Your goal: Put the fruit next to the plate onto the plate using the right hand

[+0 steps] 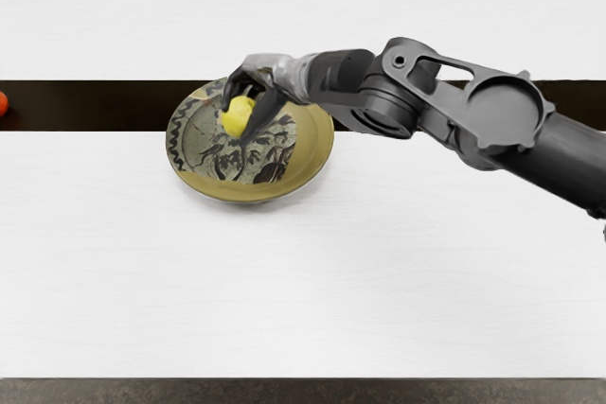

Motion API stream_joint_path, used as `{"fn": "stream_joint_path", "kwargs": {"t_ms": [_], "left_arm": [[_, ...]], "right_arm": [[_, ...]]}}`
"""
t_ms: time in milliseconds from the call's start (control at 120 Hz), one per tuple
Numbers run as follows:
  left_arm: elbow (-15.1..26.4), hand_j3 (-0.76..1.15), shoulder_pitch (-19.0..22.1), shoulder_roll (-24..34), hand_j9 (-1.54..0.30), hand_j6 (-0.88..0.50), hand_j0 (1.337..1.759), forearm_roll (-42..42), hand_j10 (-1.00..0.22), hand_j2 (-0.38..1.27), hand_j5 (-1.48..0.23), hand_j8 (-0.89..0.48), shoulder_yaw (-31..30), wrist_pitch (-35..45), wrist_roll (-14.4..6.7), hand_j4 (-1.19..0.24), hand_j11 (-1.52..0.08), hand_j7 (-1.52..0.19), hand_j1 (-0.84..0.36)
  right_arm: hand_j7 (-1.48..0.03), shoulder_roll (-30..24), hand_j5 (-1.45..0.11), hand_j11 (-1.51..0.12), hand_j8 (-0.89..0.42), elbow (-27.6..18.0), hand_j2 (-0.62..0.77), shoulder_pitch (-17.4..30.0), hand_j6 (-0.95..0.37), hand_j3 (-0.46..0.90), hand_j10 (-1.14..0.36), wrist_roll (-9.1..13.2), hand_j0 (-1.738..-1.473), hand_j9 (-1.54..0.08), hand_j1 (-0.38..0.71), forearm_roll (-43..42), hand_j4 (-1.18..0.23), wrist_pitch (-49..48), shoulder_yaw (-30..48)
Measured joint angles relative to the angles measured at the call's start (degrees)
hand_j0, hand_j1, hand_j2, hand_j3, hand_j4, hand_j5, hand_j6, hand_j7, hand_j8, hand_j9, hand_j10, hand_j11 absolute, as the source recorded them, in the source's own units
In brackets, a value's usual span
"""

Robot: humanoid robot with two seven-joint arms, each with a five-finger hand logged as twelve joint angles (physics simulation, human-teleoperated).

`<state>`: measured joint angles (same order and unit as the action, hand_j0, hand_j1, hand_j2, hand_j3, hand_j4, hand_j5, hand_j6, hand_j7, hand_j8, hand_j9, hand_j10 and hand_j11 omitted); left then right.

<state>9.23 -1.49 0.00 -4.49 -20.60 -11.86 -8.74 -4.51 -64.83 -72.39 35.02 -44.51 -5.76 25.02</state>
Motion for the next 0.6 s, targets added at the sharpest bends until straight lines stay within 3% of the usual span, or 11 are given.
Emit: {"fn": "stream_joint_path", "kwargs": {"t_ms": [167,392,500,600], "left_arm": [[0.0,0.0,0.0,0.0,-0.3,-0.23,1.658,0.0,-0.23,0.05,-0.3,-0.23,0.0,0.0,0.0,-0.23,-0.3,-0.3,0.07],[0.0,0.0,0.0,0.0,-0.3,-0.23,1.658,0.0,-0.23,0.05,-0.3,-0.23,0.0,0.0,0.0,-0.23,-0.3,-0.3,0.07],[0.0,0.0,0.0,0.0,-0.3,-0.23,1.658,0.0,-0.23,0.05,-0.3,-0.23,0.0,0.0,0.0,-0.23,-0.3,-0.3,0.07],[0.0,0.0,0.0,0.0,-0.3,-0.23,1.658,0.0,-0.23,0.05,-0.3,-0.23,0.0,0.0,0.0,-0.23,-0.3,-0.3,0.07]], "right_arm": [[-1.13,3.4,-1.19,-1.2,-0.36,2.8,0.13,-0.1,-0.44,0.0,-0.59,0.0,-1.641,-1.22,0.24,-4.7,-0.82,0.1,-1.8],[-1.12,4.4,-1.19,-1.18,-0.32,4.2,0.15,-0.1,-0.43,0.0,-0.59,0.0,-1.641,-1.21,0.26,-6.7,-0.8,0.1,-2.5],[-1.0,4.5,-1.05,-1.06,-0.38,4.4,0.13,-0.1,-0.45,0.0,-0.64,0.0,-1.645,-1.07,0.24,-6.8,-0.8,0.2,-2.4],[-0.86,4.5,-0.88,-0.9,-0.42,4.8,0.09,-0.1,-0.49,0.0,-0.67,0.0,-1.65,-0.9,0.21,-6.8,-0.68,0.2,-2.4]]}}
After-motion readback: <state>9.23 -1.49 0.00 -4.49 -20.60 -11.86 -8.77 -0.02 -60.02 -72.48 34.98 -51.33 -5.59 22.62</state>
